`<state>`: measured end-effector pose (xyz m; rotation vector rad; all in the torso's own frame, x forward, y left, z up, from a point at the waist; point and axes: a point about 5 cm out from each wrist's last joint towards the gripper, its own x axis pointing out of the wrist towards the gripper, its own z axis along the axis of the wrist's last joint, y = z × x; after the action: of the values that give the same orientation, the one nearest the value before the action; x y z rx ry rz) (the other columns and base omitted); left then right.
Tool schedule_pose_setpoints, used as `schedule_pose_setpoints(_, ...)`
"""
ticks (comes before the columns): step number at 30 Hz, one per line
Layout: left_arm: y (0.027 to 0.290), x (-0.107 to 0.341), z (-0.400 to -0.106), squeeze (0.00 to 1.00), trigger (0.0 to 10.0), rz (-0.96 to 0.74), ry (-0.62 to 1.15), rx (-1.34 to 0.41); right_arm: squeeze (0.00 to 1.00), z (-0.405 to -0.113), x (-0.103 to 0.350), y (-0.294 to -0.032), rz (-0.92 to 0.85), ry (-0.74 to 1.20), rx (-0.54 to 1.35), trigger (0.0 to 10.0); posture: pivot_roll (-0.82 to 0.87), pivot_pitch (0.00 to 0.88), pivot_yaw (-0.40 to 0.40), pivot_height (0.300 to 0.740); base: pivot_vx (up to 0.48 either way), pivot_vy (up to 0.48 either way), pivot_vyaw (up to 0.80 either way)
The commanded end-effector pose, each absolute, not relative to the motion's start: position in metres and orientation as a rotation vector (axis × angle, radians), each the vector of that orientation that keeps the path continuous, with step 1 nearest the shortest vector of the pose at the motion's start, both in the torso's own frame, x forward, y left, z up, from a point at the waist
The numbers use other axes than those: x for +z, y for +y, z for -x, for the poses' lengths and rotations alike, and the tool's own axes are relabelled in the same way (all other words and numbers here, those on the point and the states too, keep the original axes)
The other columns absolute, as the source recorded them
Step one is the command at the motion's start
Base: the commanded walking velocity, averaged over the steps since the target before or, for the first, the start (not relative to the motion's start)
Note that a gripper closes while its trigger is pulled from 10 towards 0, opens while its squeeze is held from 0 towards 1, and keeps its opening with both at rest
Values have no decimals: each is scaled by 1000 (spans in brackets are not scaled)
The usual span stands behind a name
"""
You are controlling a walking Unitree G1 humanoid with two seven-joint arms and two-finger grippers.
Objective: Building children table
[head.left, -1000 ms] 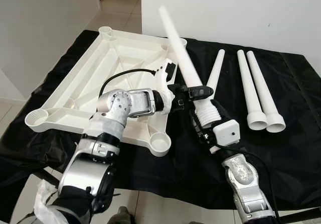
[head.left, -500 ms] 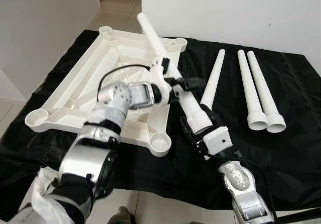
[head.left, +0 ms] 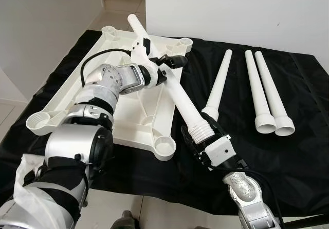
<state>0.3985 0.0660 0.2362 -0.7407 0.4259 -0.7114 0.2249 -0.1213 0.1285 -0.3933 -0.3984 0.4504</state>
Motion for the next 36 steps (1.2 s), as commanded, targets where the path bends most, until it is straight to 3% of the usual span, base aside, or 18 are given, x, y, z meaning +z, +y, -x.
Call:
schedule_pose_setpoints(1, 69, 244, -402, 0, 4863, 745, 396, -694, 0, -222, 128, -121, 417, -399, 475, 10000, -14, 0, 32, 740, 0, 0, 0)
schedule_pose_setpoints(3, 69, 244, -403, 0, 4863, 754, 396, -689, 0, -222, 128, -120, 420, -400, 478, 10000, -15, 0, 32, 740, 0, 0, 0)
schedule_pose_setpoints(4, 69, 244, -403, 0, 0, 781, 392, -688, 0, -222, 129, -120, 424, -402, 483, 10000, -15, 0, 32, 740, 0, 0, 0)
schedule_pose_setpoints(17, 70, 244, -406, 0, 0, 838, 396, -663, 0, -225, 128, -123, 406, -385, 471, 10000, -9, 0, 26, 740, 0, 0, 0)
schedule_pose_setpoints(18, 70, 244, -406, 0, 0, 852, 397, -664, 1000, -226, 129, -123, 389, -378, 466, 10000, -9, 0, 26, 740, 0, 0, 0)
schedule_pose_setpoints(20, 70, 244, -406, 0, 0, 852, 397, -664, 1000, -226, 129, -123, 389, -378, 466, 10000, -9, 0, 26, 740, 0, 0, 0)
schedule_pose_setpoints(22, 68, 246, -405, 0, 10000, 859, 392, -688, 1000, -228, 131, -126, 320, -366, 453, 10000, -12, 0, 28, 740, 0, 0, 0)
schedule_pose_setpoints(34, 70, 265, -409, 0, 10000, 764, 267, -734, 1000, -235, 138, -133, 216, -360, 358, 10000, -10, 0, 22, 740, 0, 0, 0)
schedule_pose_setpoints(35, 71, 270, -410, 0, 10000, 739, 231, -735, 341, -236, 139, -135, 179, -345, 355, 10000, -8, 0, 14, 740, 0, 0, 0)
schedule_pose_setpoints(36, 71, 274, -410, 0, 10000, 724, 208, -736, 341, -237, 139, -135, 155, -335, 357, 10000, -8, 0, 14, 740, 0, 0, 0)
